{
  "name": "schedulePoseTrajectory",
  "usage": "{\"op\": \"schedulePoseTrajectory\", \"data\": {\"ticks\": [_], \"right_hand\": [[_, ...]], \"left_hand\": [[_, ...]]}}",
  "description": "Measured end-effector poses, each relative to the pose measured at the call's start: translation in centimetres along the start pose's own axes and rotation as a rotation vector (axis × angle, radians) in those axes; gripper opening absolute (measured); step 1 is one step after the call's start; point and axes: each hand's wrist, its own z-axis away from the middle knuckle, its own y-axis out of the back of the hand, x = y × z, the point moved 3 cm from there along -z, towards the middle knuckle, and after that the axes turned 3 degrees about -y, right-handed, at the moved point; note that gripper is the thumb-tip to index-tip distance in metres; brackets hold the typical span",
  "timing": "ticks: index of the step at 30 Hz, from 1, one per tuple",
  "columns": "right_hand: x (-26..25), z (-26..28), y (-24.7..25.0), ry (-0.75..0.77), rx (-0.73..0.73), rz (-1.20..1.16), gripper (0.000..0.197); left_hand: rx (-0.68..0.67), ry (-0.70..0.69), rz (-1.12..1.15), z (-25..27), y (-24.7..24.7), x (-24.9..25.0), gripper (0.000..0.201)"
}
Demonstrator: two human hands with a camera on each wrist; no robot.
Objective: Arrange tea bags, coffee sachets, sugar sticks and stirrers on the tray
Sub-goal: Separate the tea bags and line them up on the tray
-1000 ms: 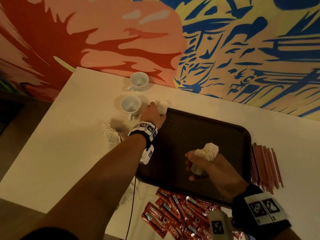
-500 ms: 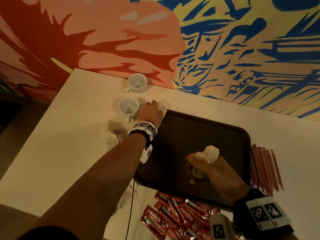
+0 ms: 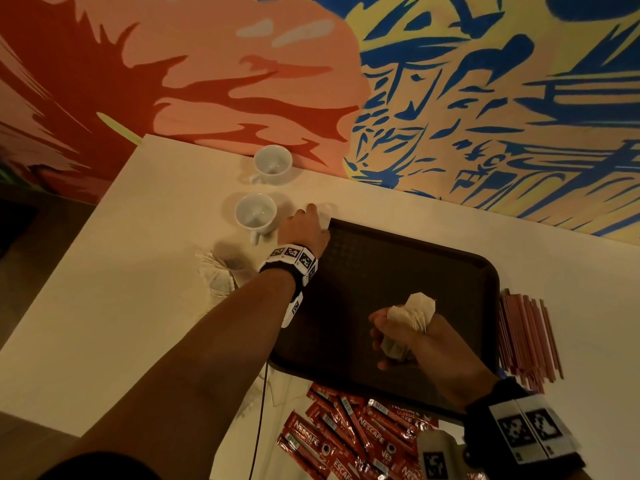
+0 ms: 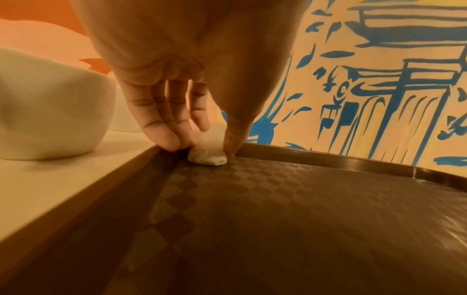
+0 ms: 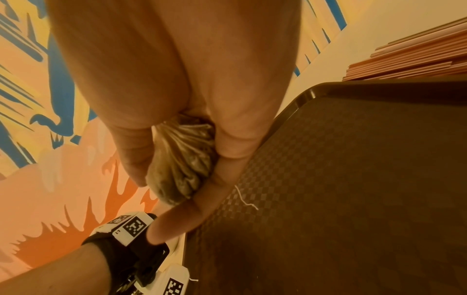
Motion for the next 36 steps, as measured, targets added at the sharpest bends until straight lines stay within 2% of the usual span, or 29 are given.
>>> {"op": "schedulePoseTrajectory", "data": {"ticks": [3, 12, 15, 19, 22, 26, 30, 33, 36], "right_hand": [[0.0, 0.0, 0.0, 0.002, -0.004, 0.004, 0.035], [-0.2, 0.1, -0.1, 0.0, -0.057, -0.069, 0.025], [-0.8, 0.5, -0.1, -0.005, -0.115, -0.149, 0.033], [-1.6, 1.4, 0.0, 0.003, -0.138, -0.183, 0.029], [-1.8, 2.3, 0.2, 0.018, -0.137, -0.184, 0.029], [-1.9, 4.2, 0.1, 0.069, -0.15, -0.15, 0.028], [-1.9, 6.4, -0.1, 0.115, -0.122, -0.117, 0.025], [-2.0, 7.9, -0.3, 0.149, -0.106, -0.13, 0.024], [-2.0, 9.0, -0.4, 0.187, -0.094, -0.124, 0.019]], "left_hand": [[0.006, 0.003, -0.006, -0.2, 0.1, -0.1, 0.049], [0.042, 0.02, 0.098, 1.0, 1.7, -0.1, 0.051], [0.09, 0.004, 0.213, 2.3, 3.1, -0.5, 0.041], [0.129, 0.011, 0.448, 6.3, 5.6, -0.9, 0.025], [0.077, -0.001, 0.606, 10.7, 7.0, -0.7, 0.016], [-0.061, -0.049, 0.79, 16.8, 8.5, 0.4, 0.01], [-0.179, -0.13, 0.985, 22.4, 10.5, 3.1, 0.018], [-0.251, -0.209, 1.038, 25.5, 10.9, 4.7, 0.025], [-0.256, -0.251, 1.061, 27.5, 11.1, 6.0, 0.031]]}}
